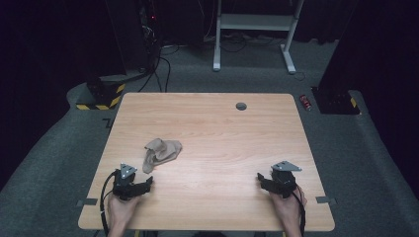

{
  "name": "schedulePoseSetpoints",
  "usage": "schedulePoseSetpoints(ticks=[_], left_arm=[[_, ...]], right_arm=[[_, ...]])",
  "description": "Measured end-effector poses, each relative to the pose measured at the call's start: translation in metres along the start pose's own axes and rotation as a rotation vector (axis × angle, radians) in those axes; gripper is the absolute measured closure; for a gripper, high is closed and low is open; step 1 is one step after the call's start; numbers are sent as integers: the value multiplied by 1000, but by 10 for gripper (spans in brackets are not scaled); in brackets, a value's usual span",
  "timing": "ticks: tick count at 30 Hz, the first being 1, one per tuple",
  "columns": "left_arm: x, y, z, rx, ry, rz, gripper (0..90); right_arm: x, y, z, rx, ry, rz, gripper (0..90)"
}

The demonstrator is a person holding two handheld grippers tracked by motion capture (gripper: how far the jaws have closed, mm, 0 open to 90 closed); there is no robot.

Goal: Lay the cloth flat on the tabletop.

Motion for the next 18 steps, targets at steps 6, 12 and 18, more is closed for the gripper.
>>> schedulePoseSetpoints(ticks=[6, 12, 18], left_arm=[[7, 10, 4, 25, -17, -5, 216], [12, 25, 5, 47, -40, -12, 243], [19, 41, 1, 56, -84, -5, 290]], right_arm=[[0, 0, 0, 0, 0, 0, 325], [0, 0, 0, 0, 0, 0, 324], [0, 0, 0, 0, 0, 0, 322]])
Point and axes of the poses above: each handheld gripper's, and its own axes: z roughly backward along the jaws, y roughly out of its top, x roughly to its right, the point moved 5 cm from there along -z, roughly forward along the jaws, and after that the axes turned 1 degree about x, right-handed, at the moved point
